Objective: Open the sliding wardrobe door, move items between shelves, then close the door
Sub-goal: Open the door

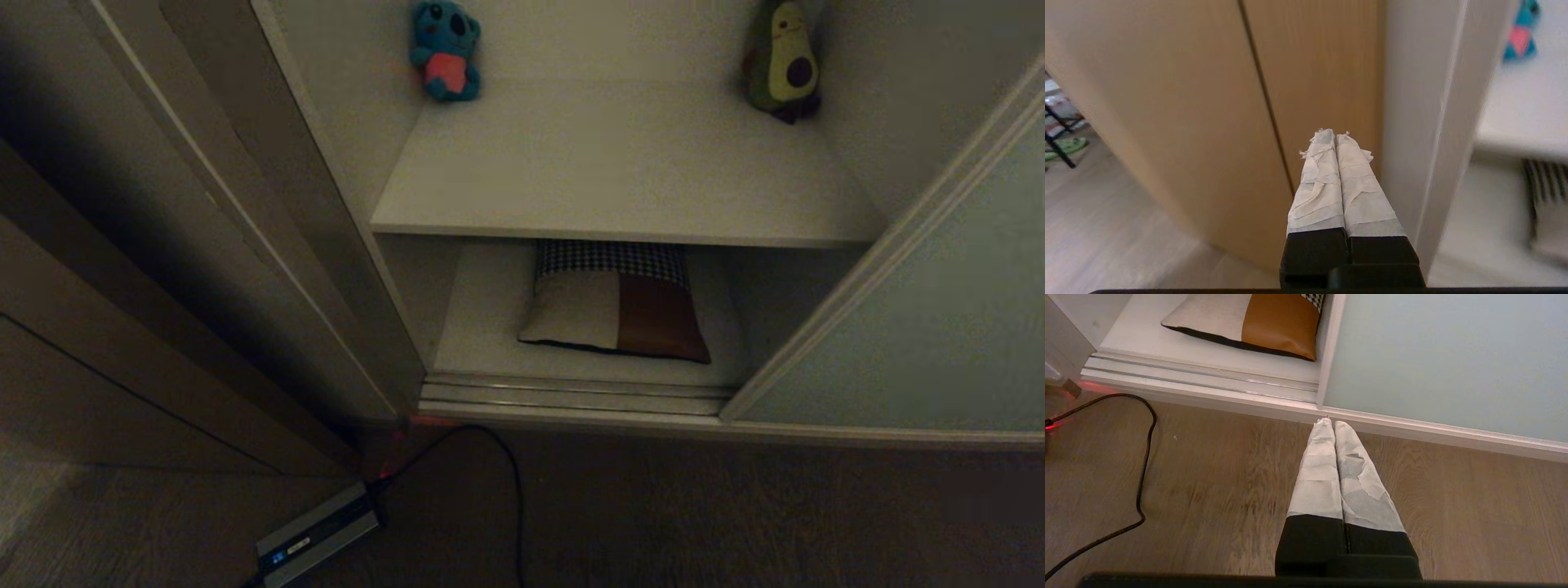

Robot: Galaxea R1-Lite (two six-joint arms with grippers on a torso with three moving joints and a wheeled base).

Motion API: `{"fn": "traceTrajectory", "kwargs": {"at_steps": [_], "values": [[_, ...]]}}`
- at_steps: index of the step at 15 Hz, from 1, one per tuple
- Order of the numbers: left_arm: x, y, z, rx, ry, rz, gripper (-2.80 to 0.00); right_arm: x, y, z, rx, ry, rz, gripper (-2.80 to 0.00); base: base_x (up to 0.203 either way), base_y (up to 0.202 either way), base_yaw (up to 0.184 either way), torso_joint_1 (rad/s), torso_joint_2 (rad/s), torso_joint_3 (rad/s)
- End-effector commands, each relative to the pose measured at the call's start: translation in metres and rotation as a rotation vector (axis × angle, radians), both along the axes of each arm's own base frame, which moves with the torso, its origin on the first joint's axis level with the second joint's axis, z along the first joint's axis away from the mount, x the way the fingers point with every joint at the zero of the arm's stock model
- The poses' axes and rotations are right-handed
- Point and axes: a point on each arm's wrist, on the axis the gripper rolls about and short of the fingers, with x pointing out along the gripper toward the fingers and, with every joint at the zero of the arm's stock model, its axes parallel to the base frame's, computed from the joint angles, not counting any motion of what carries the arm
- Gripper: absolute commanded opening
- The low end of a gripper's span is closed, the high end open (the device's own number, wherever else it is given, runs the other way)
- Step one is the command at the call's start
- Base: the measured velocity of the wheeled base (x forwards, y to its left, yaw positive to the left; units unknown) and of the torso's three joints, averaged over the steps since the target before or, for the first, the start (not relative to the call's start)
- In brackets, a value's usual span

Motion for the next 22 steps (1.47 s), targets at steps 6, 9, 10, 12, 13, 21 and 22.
{"fn": "traceTrajectory", "kwargs": {"at_steps": [6, 9, 10, 12, 13, 21, 22], "values": [[-0.016, -0.006, -0.116, 0.038, 0.154, -0.278, -2.80, 0.000, 0.000, -0.001, -0.001, 0.005, -0.001, -2.80, 0.000, 0.000, 0.000, 0.000, 0.00, 0.000], [-0.009, -0.011, -0.140, 0.052, 0.311, -0.476, -2.80, 0.000, 0.000, -0.001, -0.001, 0.005, 0.000, -2.80, 0.000, 0.000, 0.000, 0.000, 0.00, 0.000], [-0.009, -0.011, -0.143, 0.035, 0.354, -0.491, -2.80, 0.000, 0.000, -0.001, -0.001, 0.006, -0.001, -2.80, 0.000, 0.000, 0.000, 0.000, 0.00, 0.000], [-0.009, -0.010, -0.145, 0.002, 0.369, -0.480, -2.80, 0.000, 0.000, -0.001, 0.001, 0.005, -0.001, -2.80, 0.000, 0.000, 0.000, 0.000, 0.00, 0.000], [-0.009, -0.010, -0.147, 0.010, 0.378, -0.442, -2.80, 0.000, 0.000, -0.001, -0.001, 0.005, 0.000, -2.80, 0.000, 0.000, 0.000, 0.000, 0.00, 0.000], [-0.008, -0.009, -0.151, 0.007, 0.408, -0.416, -2.80, 0.000, 0.000, -0.001, -0.001, 0.005, -0.001, -2.80, 0.000, 0.000, 0.000, 0.000, 0.00, 0.000], [-0.008, -0.009, -0.151, -0.001, 0.405, -0.419, -2.80, 0.000, 0.000, -0.001, 0.000, 0.005, -0.001, -2.80, 0.000, 0.000, 0.000, 0.000, 0.00, 0.000]]}}
